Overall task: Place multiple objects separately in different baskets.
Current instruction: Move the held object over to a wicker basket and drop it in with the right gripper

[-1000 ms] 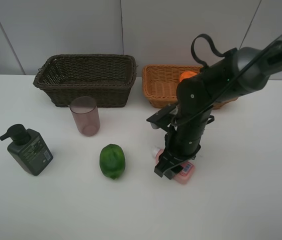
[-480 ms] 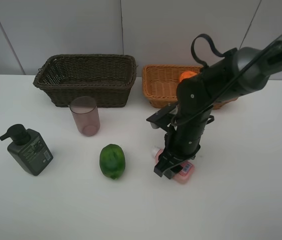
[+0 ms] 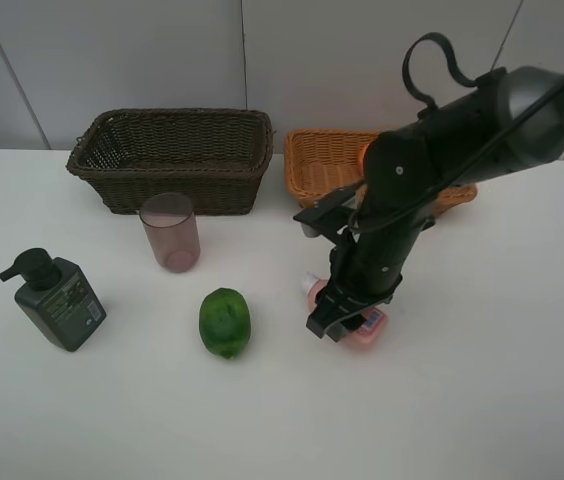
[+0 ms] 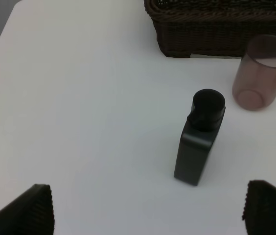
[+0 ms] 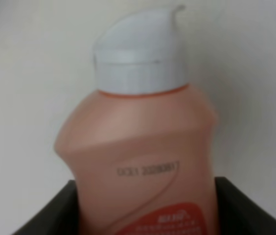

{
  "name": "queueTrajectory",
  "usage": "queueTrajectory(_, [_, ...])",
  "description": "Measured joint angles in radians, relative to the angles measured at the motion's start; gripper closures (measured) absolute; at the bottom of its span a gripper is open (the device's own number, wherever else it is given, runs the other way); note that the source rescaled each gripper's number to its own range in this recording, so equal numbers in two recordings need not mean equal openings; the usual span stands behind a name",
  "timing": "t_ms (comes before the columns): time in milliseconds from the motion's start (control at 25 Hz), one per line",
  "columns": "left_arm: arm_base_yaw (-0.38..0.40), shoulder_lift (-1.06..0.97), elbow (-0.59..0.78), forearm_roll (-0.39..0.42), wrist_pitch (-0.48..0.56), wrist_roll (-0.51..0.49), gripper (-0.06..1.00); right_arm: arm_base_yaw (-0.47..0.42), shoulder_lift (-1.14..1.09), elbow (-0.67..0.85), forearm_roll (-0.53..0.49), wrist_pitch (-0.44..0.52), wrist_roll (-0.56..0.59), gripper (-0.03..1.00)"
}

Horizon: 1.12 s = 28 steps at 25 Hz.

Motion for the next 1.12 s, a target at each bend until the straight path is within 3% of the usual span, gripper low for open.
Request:
queueTrajectory(400, [0.000, 0.000, 0.000, 0.000, 0.000, 0.000, -0.06, 0.000, -0.124, -0.048, 0.001, -0.013, 0.000, 0.97])
queueTrajectory(1120, [0.000, 0.000, 0.000, 0.000, 0.000, 0.000, -0.06, 0.000, -0.015, -0.598, 0.045, -0.090, 0.000, 0.97])
